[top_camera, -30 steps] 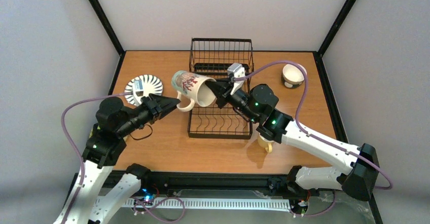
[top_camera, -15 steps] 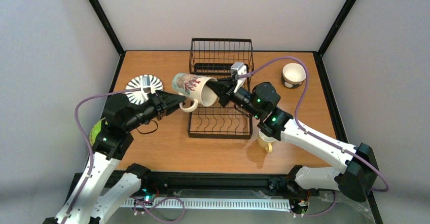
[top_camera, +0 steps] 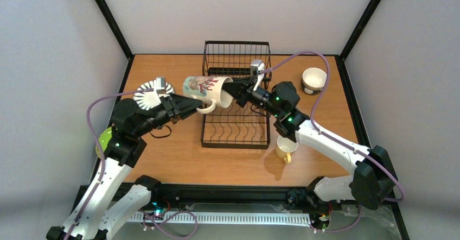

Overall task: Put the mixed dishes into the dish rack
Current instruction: Pass from the right arm to the left

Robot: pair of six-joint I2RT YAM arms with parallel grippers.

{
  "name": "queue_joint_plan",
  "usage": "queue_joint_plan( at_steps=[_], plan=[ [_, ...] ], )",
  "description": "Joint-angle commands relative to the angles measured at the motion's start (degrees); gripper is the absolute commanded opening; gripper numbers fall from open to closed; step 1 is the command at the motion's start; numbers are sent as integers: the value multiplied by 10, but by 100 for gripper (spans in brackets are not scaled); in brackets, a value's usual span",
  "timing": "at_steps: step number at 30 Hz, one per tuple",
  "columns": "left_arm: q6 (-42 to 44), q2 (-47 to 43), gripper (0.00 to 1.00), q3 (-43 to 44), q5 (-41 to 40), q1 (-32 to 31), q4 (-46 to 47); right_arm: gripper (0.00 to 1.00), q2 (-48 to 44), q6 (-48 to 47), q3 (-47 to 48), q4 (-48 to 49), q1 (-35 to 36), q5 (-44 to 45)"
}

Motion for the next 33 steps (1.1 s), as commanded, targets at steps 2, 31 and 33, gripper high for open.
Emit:
queue_joint_plan(
  at_steps=[2, 31, 33],
  plan=[
    [-29, 13, 95, -4, 44, -3, 83, 2, 19, 54, 18, 114, -9, -54],
    [-116, 44, 93, -42, 72, -2, 259, 2, 103, 117, 27, 184, -15, -148],
    [-121, 47, 93, -42, 73, -2, 269, 2, 107, 117, 28, 186, -15, -153]
  ],
)
